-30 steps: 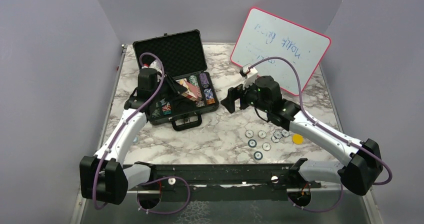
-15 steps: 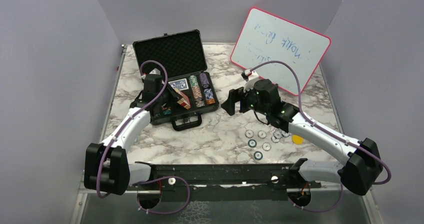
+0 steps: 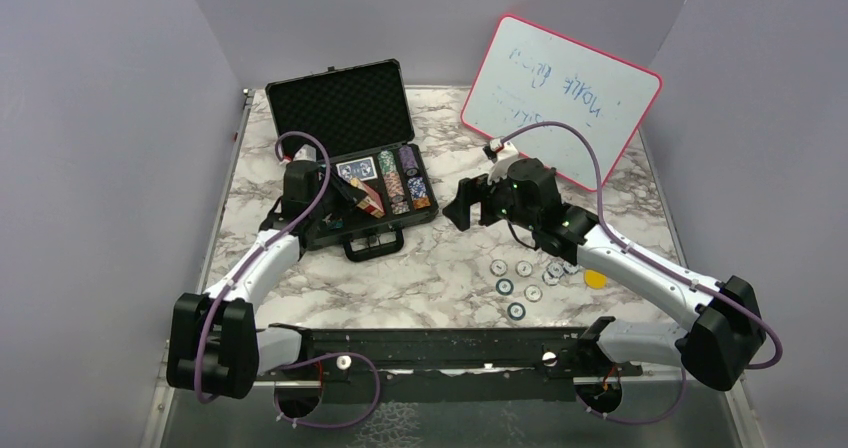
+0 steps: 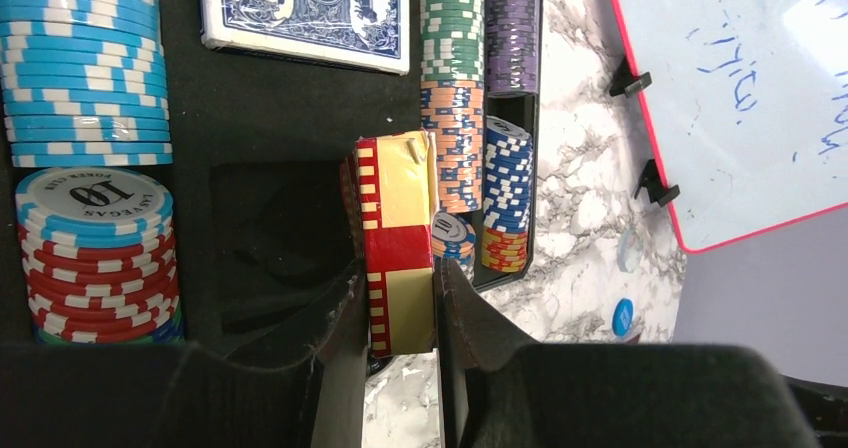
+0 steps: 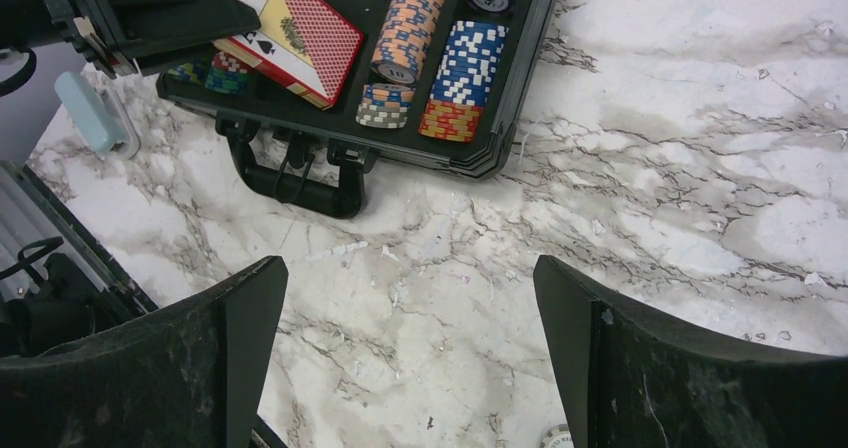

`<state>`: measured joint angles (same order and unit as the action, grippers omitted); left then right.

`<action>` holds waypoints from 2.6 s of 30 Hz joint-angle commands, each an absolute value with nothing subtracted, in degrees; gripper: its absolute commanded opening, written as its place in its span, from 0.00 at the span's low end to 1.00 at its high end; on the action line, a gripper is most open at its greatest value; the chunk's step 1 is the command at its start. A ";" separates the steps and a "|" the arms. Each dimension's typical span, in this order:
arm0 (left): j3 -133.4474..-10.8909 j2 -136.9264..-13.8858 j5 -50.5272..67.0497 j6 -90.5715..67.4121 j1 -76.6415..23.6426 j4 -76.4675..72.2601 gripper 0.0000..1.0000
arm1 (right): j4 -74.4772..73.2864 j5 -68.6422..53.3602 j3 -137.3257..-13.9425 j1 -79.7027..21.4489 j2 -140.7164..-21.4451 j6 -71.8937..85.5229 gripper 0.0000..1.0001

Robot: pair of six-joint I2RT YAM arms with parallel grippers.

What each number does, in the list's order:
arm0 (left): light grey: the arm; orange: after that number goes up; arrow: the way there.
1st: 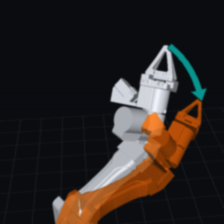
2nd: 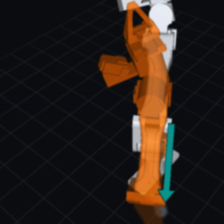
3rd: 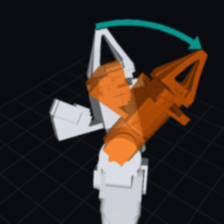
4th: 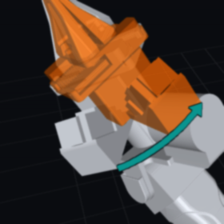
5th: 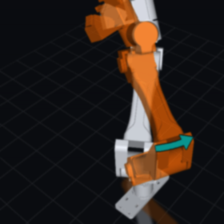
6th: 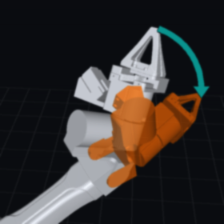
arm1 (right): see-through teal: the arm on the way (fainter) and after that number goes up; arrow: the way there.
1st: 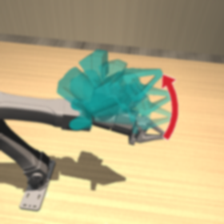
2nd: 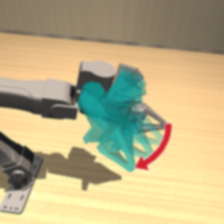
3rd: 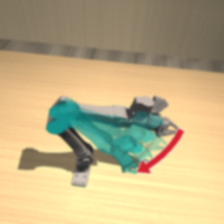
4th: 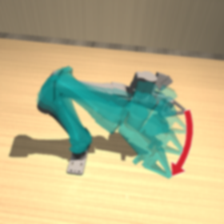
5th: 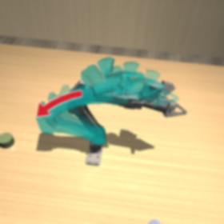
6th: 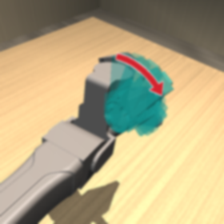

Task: Pack up texas hold em set

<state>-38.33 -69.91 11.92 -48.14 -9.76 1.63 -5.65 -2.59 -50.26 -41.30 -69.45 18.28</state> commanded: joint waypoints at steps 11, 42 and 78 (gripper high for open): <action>-32.39 -67.83 9.79 -42.43 -10.46 -2.05 0.52 | -4.60 -1.35 -50.36 -41.66 -70.05 19.16 0.96; -42.52 -77.17 2.03 -34.80 -10.02 12.50 0.24 | -4.57 0.41 -51.10 -41.66 -71.39 18.74 0.96; -48.06 -79.41 3.96 -24.74 -10.00 17.74 0.30 | -21.95 24.88 -54.27 -40.81 -74.97 31.89 0.92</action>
